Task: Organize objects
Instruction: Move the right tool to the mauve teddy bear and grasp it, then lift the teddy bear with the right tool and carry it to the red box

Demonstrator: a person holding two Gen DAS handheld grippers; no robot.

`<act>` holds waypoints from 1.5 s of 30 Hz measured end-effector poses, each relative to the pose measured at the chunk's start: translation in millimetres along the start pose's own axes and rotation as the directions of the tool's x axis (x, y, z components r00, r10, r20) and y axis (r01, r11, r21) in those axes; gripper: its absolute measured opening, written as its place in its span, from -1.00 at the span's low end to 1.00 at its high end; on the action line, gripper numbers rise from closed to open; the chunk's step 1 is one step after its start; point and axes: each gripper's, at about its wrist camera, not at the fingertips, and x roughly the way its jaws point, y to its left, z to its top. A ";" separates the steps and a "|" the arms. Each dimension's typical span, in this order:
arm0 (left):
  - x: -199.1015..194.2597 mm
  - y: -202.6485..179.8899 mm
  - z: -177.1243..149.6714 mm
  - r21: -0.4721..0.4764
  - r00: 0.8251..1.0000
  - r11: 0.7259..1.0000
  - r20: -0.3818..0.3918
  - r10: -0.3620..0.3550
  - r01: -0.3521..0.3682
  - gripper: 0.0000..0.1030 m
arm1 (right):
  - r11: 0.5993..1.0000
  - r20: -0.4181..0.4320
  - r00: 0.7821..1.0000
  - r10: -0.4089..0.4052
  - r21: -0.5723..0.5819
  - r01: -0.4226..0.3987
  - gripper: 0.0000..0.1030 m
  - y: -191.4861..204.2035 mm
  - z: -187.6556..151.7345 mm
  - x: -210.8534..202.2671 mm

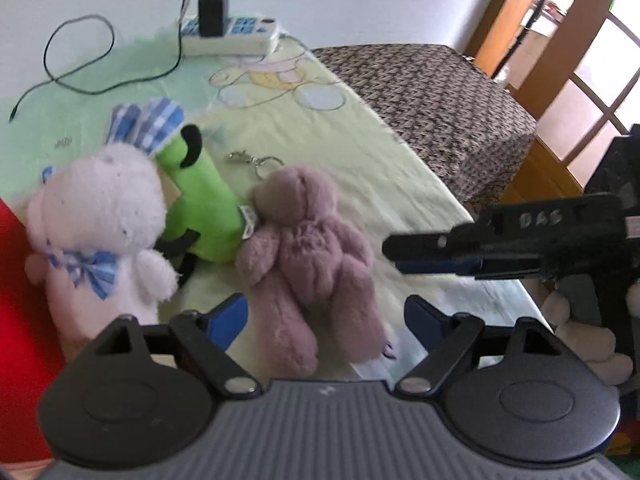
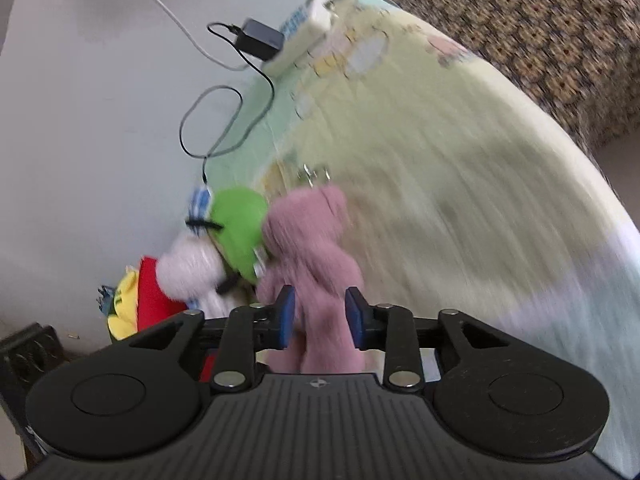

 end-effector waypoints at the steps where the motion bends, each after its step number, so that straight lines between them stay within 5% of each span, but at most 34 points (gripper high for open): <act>1: 7.6 3.1 2.8 -0.017 1.000 1.000 -0.009 -0.004 0.003 0.71 | 1.000 0.003 1.000 -0.015 -0.025 0.016 -0.33 1.8 3.0 7.1; 5: 25.5 10.9 4.0 -0.063 0.999 0.998 -0.043 -0.020 0.018 0.73 | 0.997 -0.012 0.999 -0.038 -0.073 0.038 -0.27 -1.7 10.8 27.7; 13: 53.7 11.8 6.9 -0.092 0.997 0.996 -0.083 -0.005 -0.002 0.71 | 0.998 -0.063 0.997 0.050 -0.038 -0.052 -0.07 -11.0 14.5 50.8; 27: 31.7 -22.2 -17.8 -0.007 0.996 1.000 -0.089 0.025 -0.025 0.61 | 0.992 -0.111 0.987 0.118 -0.040 -0.123 -0.35 -6.4 -22.3 1.2; 34: -9.1 -42.6 -41.8 0.063 0.999 0.998 -0.029 0.016 -0.014 0.58 | 0.984 -0.088 0.984 0.158 -0.066 -0.164 -0.45 19.1 -44.3 -26.4; 45: -118.1 -1.7 -65.8 0.041 0.981 0.999 0.195 -0.004 -0.004 0.58 | 0.943 -0.014 0.968 0.250 -0.224 -0.247 -0.45 122.9 -83.7 -36.0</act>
